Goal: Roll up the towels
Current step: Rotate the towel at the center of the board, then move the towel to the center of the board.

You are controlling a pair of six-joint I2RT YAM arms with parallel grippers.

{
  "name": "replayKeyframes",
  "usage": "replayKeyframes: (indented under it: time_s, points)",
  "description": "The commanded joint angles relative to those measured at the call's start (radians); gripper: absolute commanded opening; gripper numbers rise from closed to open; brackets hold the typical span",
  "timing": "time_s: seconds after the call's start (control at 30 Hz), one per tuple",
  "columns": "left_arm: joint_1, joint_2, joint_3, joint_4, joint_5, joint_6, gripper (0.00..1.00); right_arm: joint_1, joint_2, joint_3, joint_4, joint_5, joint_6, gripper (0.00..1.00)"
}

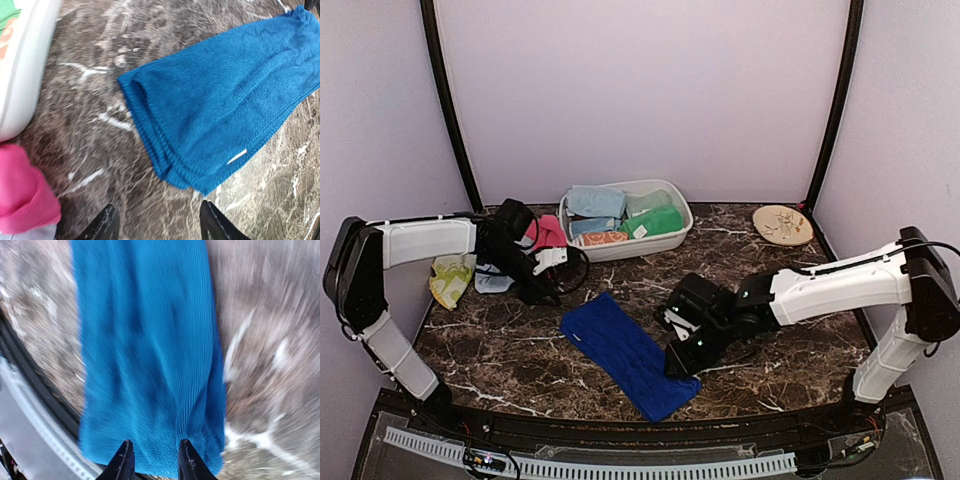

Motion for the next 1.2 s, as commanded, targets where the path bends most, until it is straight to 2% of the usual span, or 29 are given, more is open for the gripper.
replayKeyframes:
  time_s: [0.0,0.17,0.33,0.37,0.43,0.57,0.67,0.8,1.03,1.17]
  points:
    - [0.087,-0.107,-0.007,-0.056,0.048,-0.016,0.59,-0.117,-0.014,0.191,-0.169,-0.009,-0.206,0.31]
    - [0.176,-0.171,-0.007,-0.058,0.010,-0.057,0.72,-0.152,0.235,0.438,-0.143,-0.093,-0.335,0.30]
    - [0.234,-0.264,-0.032,-0.051,-0.050,-0.074,0.77,-0.159,0.545,0.684,-0.071,-0.239,-0.444,0.25]
    - [0.251,-0.301,-0.043,-0.028,-0.067,-0.079,0.80,-0.159,0.592,0.725,-0.074,-0.264,-0.466,0.25]
    - [0.295,-0.365,-0.074,0.018,-0.069,-0.097,0.97,-0.159,0.660,0.790,-0.075,-0.320,-0.497,0.24]
    - [0.342,-0.453,-0.109,0.071,-0.043,-0.116,0.99,-0.163,0.749,0.863,-0.065,-0.334,-0.498,0.24]
    - [0.341,-0.453,-0.108,0.058,-0.025,-0.093,0.99,-0.179,0.773,0.833,-0.010,-0.323,-0.438,0.23]
    - [0.341,-0.430,-0.099,0.043,-0.009,-0.075,0.99,-0.209,0.716,0.669,0.195,-0.261,-0.285,0.22]
    - [0.325,-0.372,-0.055,0.009,0.030,-0.091,0.99,-0.289,0.618,0.443,0.333,0.027,-0.074,0.19]
    - [0.293,-0.370,-0.062,0.007,0.013,-0.077,0.99,-0.326,0.560,0.361,0.366,0.129,-0.024,0.18]
